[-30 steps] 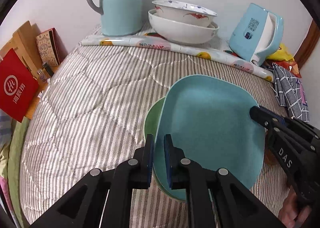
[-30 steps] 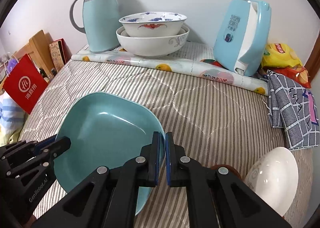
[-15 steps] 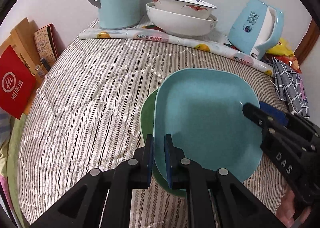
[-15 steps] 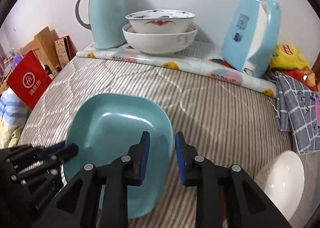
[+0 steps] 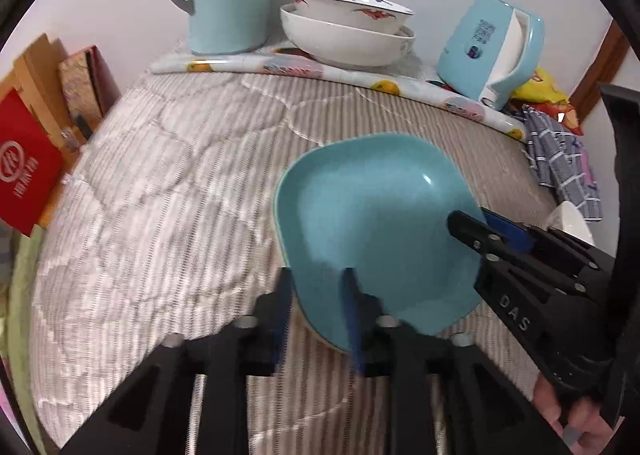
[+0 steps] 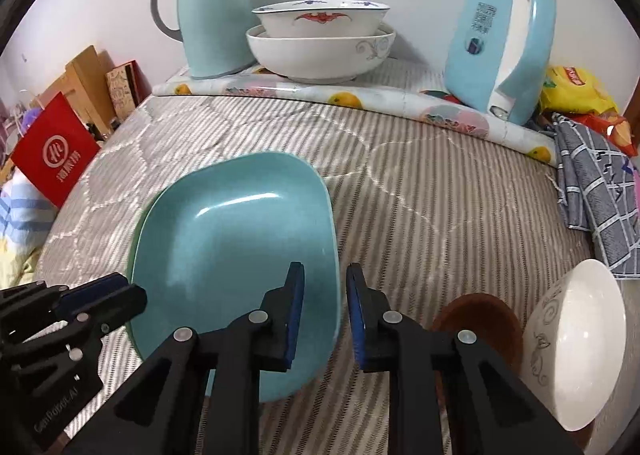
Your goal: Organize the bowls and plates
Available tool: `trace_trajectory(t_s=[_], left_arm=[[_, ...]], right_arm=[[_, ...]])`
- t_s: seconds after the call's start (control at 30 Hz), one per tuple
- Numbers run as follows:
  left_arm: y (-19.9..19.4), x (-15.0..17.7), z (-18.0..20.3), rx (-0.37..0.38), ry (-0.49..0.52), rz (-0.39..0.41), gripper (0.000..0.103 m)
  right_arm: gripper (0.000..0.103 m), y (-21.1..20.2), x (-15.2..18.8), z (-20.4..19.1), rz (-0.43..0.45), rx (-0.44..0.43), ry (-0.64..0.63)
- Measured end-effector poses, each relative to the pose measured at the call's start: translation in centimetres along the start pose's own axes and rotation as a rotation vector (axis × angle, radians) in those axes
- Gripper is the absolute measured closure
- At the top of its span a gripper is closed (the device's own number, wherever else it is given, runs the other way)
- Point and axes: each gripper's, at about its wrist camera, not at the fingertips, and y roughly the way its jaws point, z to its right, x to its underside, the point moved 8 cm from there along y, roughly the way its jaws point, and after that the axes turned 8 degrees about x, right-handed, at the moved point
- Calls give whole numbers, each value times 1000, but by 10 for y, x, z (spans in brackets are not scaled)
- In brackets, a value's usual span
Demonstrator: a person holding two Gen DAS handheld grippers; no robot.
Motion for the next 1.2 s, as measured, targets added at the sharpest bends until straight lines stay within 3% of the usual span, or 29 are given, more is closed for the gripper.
trace_trajectory(t_s=[0.03,0.23,0.33,0.4,0.5,0.63,0.83,1.2], left_arm=[[-3,-2,-1,-9,3,13,67],[-11,-8,-2,-5,-3,36,66],[-14,-9,4,-1,0,46,66],[-17,-9,13,11,1,56,66],[-20,-10,32,27,23,67,66],[-25,-12,59,27,59,95,66],[-29,-11,101,14,125,133,66],[-28,2,153,2,185,145,66]], right_arm=[[81,-1,0,-1,-1,-3,1],[81,-15,4,4,19,30,-6],[76,-32,4,18,49,38,20],[64,-45,5,31,72,50,42],[59,-66,7,56,112,81,73],[57,-93,18,100,135,163,126],[57,-117,44,155,157,213,210],[54,-138,96,218,123,236,315]])
